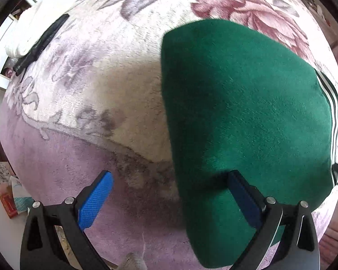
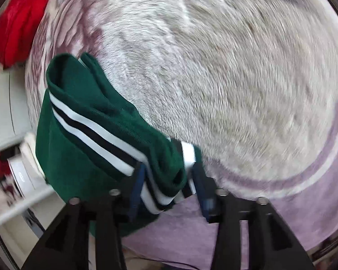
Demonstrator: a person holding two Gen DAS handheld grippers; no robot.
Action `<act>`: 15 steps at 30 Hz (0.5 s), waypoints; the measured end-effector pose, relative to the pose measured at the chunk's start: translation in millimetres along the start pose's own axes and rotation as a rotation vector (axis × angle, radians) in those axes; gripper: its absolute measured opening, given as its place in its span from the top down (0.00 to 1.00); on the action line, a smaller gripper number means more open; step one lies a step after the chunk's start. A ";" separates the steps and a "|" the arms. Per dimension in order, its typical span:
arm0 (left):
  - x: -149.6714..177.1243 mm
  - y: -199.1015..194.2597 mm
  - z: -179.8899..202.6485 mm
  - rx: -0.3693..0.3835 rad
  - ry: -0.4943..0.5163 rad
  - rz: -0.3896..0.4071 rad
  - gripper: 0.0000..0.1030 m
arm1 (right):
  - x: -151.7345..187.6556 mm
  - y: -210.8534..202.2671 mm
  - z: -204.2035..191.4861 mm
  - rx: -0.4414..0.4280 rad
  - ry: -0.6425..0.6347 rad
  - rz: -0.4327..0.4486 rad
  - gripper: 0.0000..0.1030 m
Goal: Fold large clothes
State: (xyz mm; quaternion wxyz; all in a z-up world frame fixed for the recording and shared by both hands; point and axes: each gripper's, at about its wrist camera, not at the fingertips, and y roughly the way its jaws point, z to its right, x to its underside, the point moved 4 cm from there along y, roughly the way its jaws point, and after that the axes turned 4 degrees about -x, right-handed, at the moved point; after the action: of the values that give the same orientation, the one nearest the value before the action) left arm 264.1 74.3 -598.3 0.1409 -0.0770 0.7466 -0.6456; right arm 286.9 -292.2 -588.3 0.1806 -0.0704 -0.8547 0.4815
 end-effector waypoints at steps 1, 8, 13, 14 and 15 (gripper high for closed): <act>0.5 -1.5 -4.8 0.009 -0.012 0.007 0.00 | -5.4 -8.3 -7.4 -0.020 -0.053 0.016 0.42; 3.6 23.8 -25.6 0.412 -0.232 -0.066 0.00 | -50.1 43.6 -63.5 -0.078 -0.446 -0.157 0.02; 3.7 47.1 -9.3 0.620 -0.269 -0.089 0.00 | -69.1 104.5 -72.1 -0.168 -0.539 -0.389 0.01; 3.8 53.7 -4.0 0.640 -0.265 -0.096 0.00 | -74.0 115.8 -72.4 -0.204 -0.540 -0.430 0.00; 3.9 58.9 0.2 0.652 -0.260 -0.102 0.00 | -77.0 121.9 -73.6 -0.231 -0.535 -0.455 0.00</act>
State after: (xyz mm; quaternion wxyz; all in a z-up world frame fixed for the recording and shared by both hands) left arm 264.4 82.1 -656.7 0.2197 -0.1466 0.4722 -0.8410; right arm 379.2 -192.0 -675.6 0.0439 0.2300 -0.9142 0.3307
